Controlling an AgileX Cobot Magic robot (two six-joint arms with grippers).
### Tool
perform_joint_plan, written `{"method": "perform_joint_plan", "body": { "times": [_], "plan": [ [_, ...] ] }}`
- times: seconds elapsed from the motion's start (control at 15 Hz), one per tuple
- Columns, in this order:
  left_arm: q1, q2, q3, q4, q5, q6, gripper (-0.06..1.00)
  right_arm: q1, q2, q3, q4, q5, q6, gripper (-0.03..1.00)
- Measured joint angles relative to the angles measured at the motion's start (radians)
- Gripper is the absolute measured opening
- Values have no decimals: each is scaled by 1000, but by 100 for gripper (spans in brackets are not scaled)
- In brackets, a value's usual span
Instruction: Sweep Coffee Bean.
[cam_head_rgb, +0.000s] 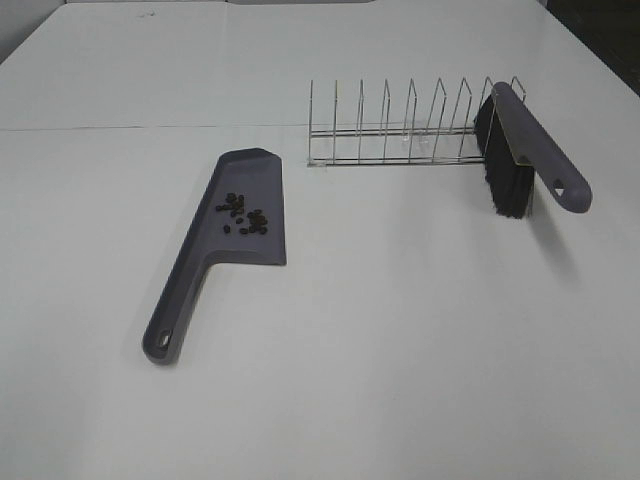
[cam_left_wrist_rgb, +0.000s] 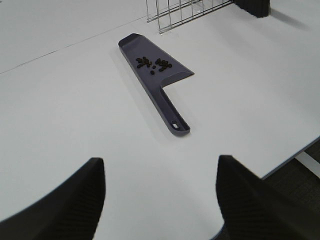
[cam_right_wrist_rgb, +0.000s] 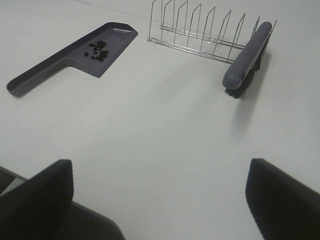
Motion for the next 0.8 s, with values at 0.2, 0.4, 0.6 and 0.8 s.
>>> {"method": "perform_joint_plan", "body": {
  "times": [0.2, 0.4, 0.6, 0.8],
  "plan": [
    [0, 0, 0, 0, 0, 0, 58, 0, 0, 0, -20, -1, 17, 79],
    [0, 0, 0, 0, 0, 0, 58, 0, 0, 0, -43, -2, 43, 79],
    [0, 0, 0, 0, 0, 0, 58, 0, 0, 0, -63, -9, 74, 79],
    [15, 0, 0, 0, 0, 0, 58, 0, 0, 0, -63, -11, 75, 79]
  ]
}}
